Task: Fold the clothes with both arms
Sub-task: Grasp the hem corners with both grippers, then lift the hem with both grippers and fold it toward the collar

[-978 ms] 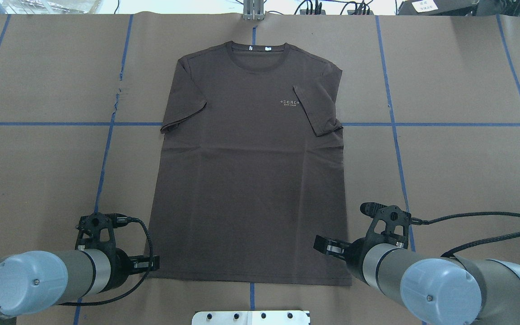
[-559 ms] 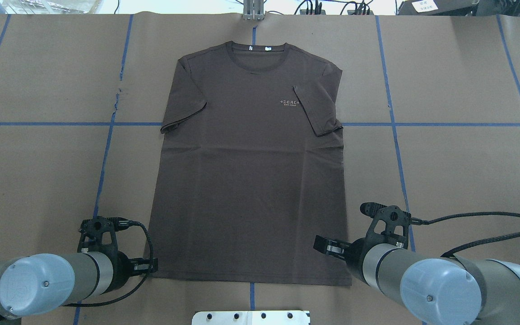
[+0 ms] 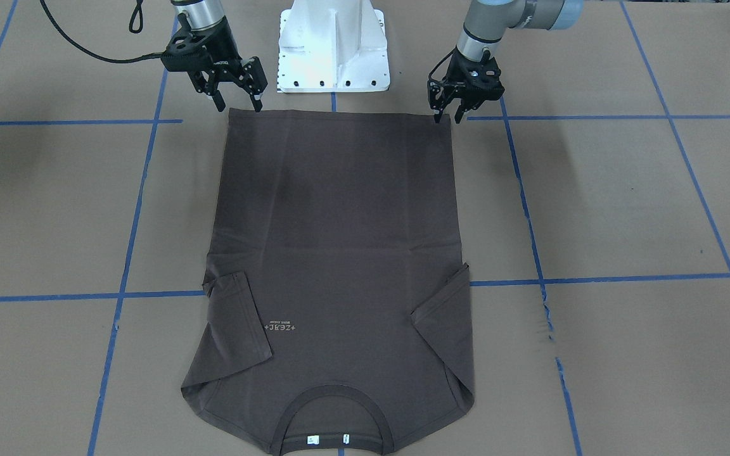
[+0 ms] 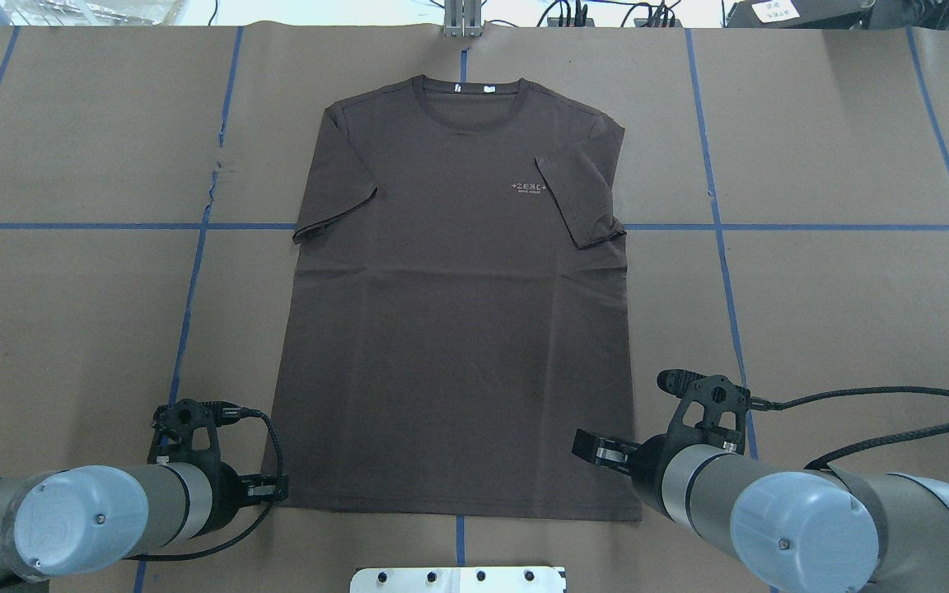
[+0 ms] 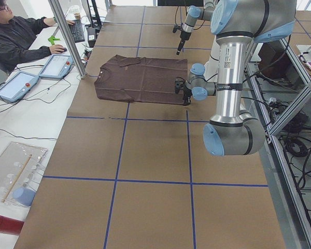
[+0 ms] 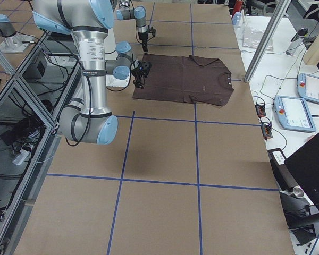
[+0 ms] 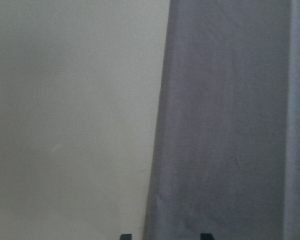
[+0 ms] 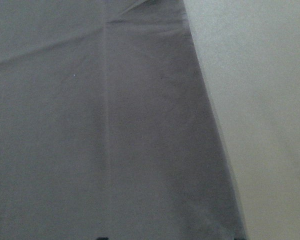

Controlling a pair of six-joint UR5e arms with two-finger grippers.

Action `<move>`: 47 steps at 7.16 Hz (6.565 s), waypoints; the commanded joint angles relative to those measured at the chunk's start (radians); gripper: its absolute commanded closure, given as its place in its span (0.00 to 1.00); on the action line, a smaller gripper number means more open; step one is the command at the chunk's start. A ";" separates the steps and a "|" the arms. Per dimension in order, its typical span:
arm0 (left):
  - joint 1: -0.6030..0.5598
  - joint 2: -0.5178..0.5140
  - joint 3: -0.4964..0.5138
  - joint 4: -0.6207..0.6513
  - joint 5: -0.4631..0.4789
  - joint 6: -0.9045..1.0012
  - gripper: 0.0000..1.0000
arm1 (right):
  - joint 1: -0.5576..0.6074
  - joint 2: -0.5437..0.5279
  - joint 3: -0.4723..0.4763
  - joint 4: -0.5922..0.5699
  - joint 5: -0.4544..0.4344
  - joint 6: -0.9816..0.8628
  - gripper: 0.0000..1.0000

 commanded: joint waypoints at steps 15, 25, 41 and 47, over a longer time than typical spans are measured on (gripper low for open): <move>0.015 -0.046 -0.001 -0.001 -0.009 0.003 1.00 | -0.159 0.000 -0.092 -0.129 -0.149 0.161 0.37; 0.015 -0.046 -0.004 -0.002 -0.008 0.003 1.00 | -0.168 0.000 -0.100 -0.129 -0.149 0.169 0.81; 0.012 -0.195 -0.449 0.540 -0.094 -0.007 1.00 | -0.194 -0.029 0.399 -0.503 -0.082 0.215 1.00; -0.426 -0.442 -0.282 0.777 -0.256 0.385 1.00 | 0.288 0.292 0.268 -0.663 0.231 -0.064 1.00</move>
